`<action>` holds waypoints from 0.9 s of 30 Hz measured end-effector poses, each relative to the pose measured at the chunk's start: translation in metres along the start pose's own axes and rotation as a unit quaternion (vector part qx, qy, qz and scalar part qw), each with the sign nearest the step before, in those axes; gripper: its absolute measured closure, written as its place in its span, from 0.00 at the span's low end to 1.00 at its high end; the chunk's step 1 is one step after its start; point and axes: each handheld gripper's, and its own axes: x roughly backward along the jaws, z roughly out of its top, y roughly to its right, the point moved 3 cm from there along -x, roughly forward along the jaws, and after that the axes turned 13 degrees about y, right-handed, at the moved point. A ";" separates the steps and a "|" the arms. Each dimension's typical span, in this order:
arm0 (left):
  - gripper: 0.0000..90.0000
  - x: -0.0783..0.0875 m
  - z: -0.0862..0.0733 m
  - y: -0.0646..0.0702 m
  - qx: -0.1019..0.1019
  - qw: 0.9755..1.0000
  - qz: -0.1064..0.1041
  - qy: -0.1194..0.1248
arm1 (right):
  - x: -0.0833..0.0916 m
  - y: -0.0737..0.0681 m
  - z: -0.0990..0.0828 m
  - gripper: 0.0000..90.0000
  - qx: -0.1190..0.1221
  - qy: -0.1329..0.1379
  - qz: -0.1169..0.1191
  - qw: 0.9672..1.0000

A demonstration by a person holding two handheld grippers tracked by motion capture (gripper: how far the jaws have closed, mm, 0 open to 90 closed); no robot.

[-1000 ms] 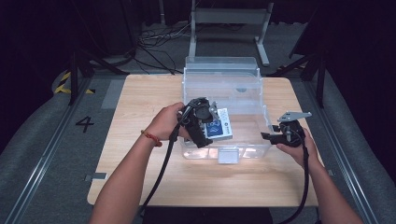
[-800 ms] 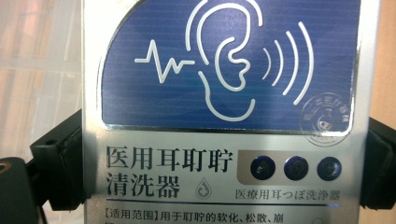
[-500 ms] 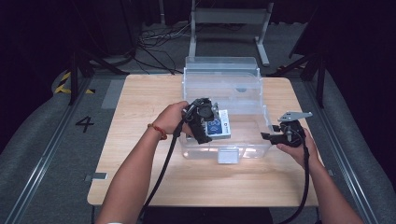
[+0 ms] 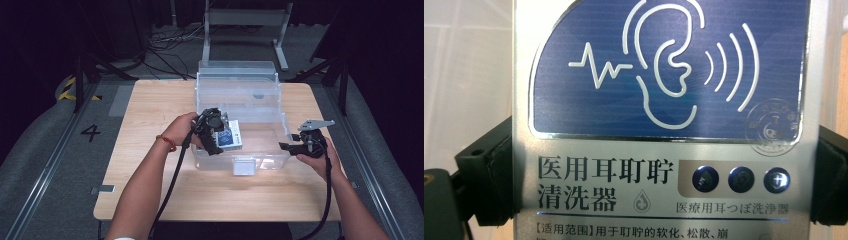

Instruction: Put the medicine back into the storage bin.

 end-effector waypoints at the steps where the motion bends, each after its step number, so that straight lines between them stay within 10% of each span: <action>1: 0.04 0.000 -0.001 0.000 0.001 1.000 0.000 0.001 | 0.000 0.000 0.000 0.51 -0.001 0.000 0.000 1.000; 27: 0.01 0.013 -0.016 0.001 0.044 0.999 0.011 0.013 | 0.000 0.000 0.000 0.49 -0.001 0.001 0.006 1.000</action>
